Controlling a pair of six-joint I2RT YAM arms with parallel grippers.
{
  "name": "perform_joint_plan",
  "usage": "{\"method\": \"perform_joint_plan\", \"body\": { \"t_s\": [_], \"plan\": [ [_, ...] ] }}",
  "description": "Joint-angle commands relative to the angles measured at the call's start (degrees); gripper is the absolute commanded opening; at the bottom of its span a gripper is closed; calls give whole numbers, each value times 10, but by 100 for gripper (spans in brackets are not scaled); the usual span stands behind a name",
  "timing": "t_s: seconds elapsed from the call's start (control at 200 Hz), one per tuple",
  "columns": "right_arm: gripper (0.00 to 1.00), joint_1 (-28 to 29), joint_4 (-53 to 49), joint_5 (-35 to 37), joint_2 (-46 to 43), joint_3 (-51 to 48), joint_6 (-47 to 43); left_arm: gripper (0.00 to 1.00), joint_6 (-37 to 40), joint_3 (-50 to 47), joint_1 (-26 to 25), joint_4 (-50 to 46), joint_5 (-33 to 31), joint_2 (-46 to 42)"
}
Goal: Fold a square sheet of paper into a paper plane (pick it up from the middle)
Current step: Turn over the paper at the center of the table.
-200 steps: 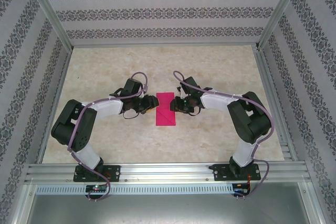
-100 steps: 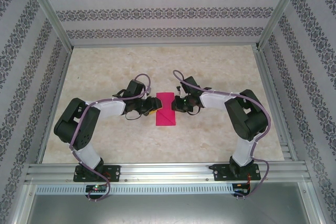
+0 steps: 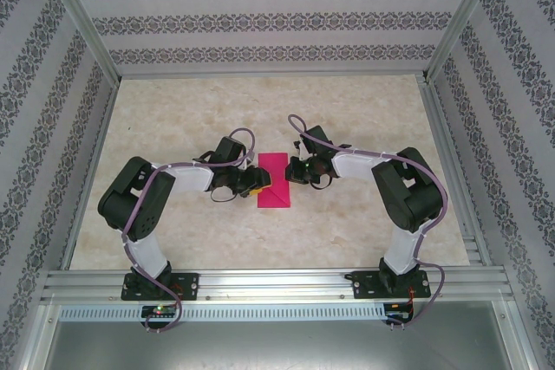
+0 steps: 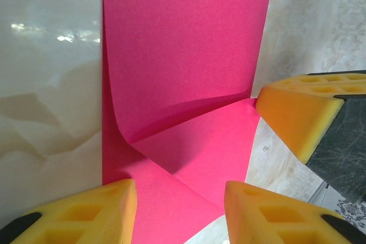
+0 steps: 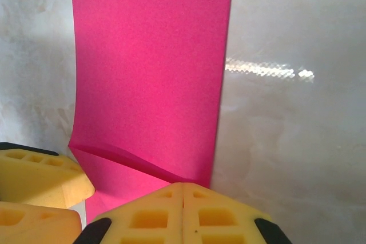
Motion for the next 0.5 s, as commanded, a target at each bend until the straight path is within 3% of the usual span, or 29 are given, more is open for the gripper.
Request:
{"method": "perform_joint_plan", "body": {
  "t_s": [0.0, 0.5],
  "plan": [
    [5, -7, 19, -1, -4, -9, 6, 45, 1, 15, -6, 21, 1, 7],
    [3, -17, 26, -1, -11, -22, 17, 37, -5, 29, -10, 48, 14, 23]
  ]
}}
